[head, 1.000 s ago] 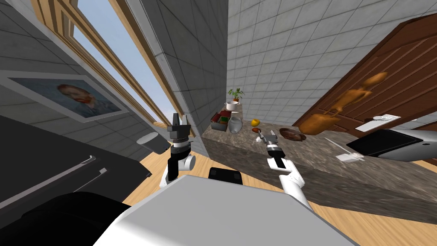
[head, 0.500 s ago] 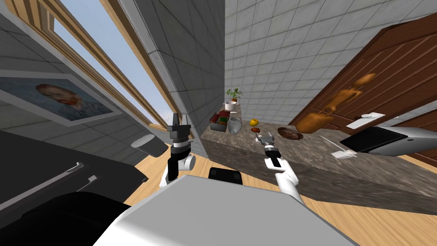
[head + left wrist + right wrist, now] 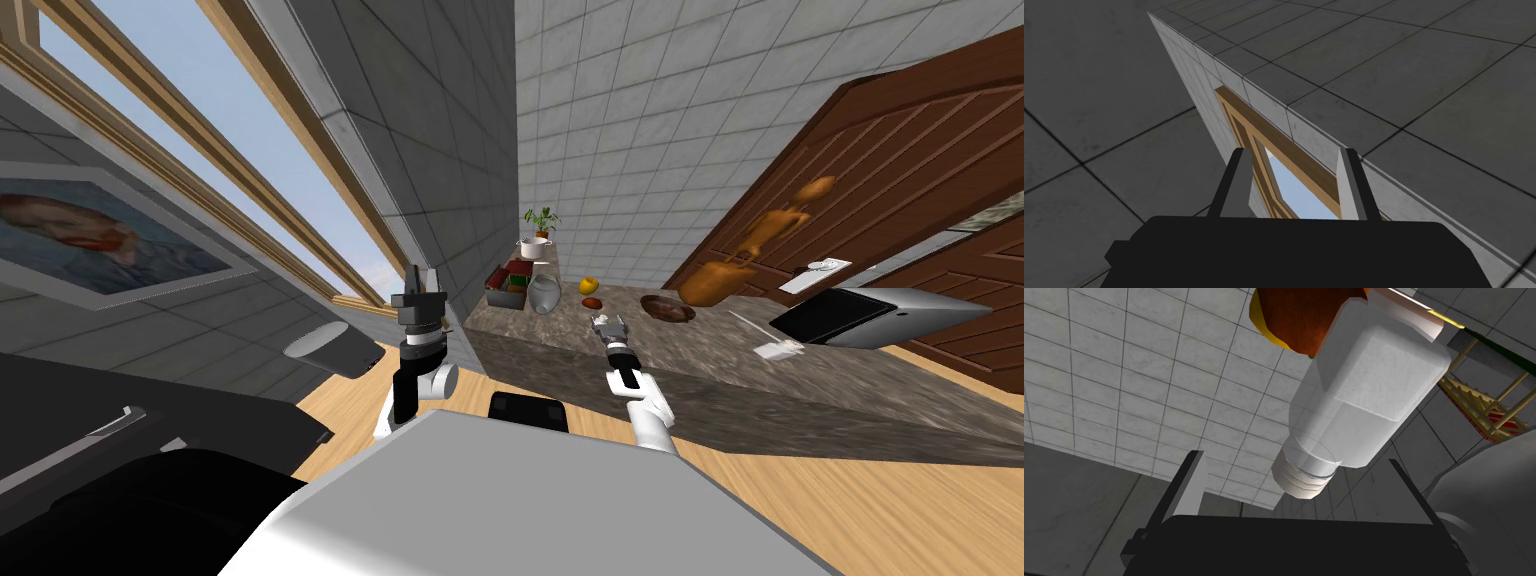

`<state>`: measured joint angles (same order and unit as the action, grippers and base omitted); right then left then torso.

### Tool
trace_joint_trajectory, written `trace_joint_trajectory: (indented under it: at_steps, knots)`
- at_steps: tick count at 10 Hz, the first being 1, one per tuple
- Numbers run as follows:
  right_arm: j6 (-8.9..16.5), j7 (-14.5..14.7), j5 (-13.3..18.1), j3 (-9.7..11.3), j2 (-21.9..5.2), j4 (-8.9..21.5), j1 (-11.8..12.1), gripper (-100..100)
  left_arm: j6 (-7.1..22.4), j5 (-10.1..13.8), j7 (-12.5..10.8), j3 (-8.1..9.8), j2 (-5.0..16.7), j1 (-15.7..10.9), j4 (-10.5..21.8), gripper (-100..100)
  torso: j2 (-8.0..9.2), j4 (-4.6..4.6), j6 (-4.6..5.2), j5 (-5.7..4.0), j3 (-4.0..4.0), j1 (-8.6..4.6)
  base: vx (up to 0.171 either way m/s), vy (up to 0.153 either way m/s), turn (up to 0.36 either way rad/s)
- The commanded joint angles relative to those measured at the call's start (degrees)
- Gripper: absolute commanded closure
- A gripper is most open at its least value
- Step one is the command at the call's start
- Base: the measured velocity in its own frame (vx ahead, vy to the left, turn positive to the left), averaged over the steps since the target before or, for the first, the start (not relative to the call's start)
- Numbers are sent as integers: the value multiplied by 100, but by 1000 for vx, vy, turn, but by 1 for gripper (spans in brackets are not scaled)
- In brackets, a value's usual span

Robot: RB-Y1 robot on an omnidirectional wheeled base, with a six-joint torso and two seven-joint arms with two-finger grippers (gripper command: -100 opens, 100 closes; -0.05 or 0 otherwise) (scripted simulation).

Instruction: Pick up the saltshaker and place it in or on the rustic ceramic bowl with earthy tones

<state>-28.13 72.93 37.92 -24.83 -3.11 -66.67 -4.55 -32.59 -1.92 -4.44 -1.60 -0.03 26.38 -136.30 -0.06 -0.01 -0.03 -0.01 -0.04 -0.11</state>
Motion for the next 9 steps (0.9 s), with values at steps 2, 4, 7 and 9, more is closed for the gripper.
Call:
trace_joint_trajectory:
  at_steps: [2,4,7,9]
  knots:
    - [-23,242,102,-128,374,234,-64,-100,0,0,0,0,0,0,0,0,1,0,1,-1,1,-5,2,-39,-67]
    - [-17,306,133,-169,579,291,-81,-100,0,0,0,0,0,0,0,0,2,1,1,-2,2,-9,5,-44,-46]
    - [-54,335,-10,9,517,30,173,-100,0,0,0,0,0,0,0,0,5,2,0,1,3,4,23,-4,-7]
    - [-89,363,-142,189,512,-221,485,-100,0,0,0,0,0,1,0,0,-25,-5,1,2,-14,5,124,0,-16]
